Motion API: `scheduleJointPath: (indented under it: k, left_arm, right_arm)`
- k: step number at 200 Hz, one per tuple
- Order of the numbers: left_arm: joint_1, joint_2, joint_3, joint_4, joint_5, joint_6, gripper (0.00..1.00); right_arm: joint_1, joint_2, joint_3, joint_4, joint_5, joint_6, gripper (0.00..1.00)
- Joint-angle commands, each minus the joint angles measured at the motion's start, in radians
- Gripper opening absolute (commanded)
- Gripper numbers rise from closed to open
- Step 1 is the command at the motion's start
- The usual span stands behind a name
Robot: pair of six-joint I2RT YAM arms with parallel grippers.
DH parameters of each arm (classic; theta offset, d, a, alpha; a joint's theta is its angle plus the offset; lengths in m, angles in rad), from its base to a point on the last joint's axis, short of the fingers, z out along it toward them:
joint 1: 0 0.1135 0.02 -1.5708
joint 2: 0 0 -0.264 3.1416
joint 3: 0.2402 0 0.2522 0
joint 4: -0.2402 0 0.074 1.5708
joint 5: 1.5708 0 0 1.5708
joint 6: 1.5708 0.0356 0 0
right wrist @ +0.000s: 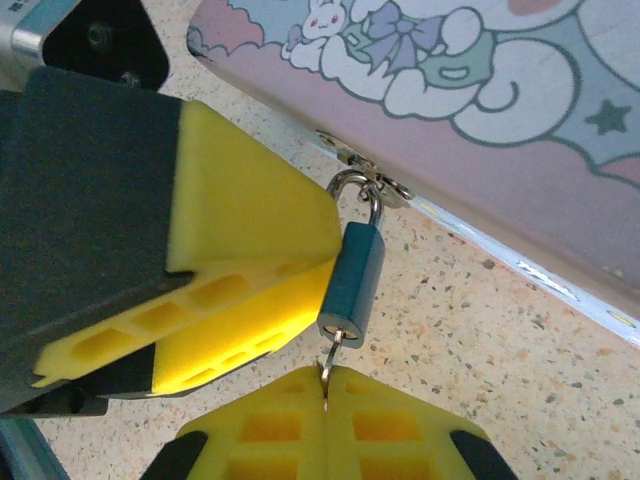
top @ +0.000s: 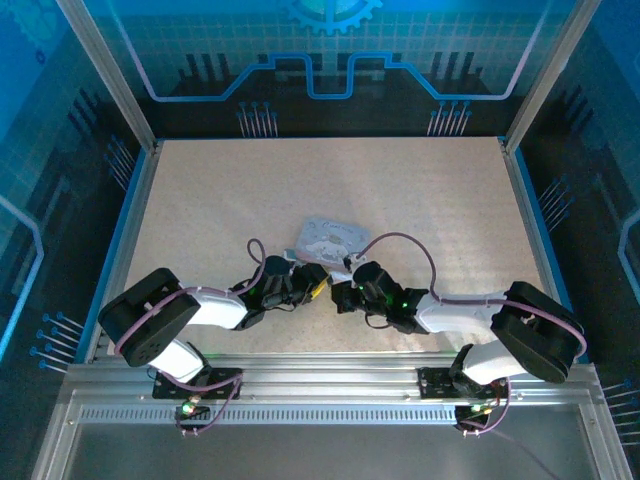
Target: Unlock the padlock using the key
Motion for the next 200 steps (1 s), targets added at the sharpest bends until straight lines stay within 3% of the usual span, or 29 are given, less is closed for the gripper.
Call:
scheduleJointPath:
  k: [1,126,200]
  left_arm:
    - [-0.003,-0.05,-0.01,-0.052,0.002,0.039,0.43]
    - [0.024,-0.367,0.061,-0.54,-0.116,0.263,0.6]
    - [0.024,-0.424,0.073,-0.622,-0.152,0.307,0.61]
  right_arm:
    - [-0.01,-0.011,-0.021,0.048,0.008,0.041,0.0]
    - [-0.054,0.041,-0.153,0.314,-0.059,0.333,0.02]
    - [-0.069,0.088,-0.163,0.379,-0.091,0.47,0.09]
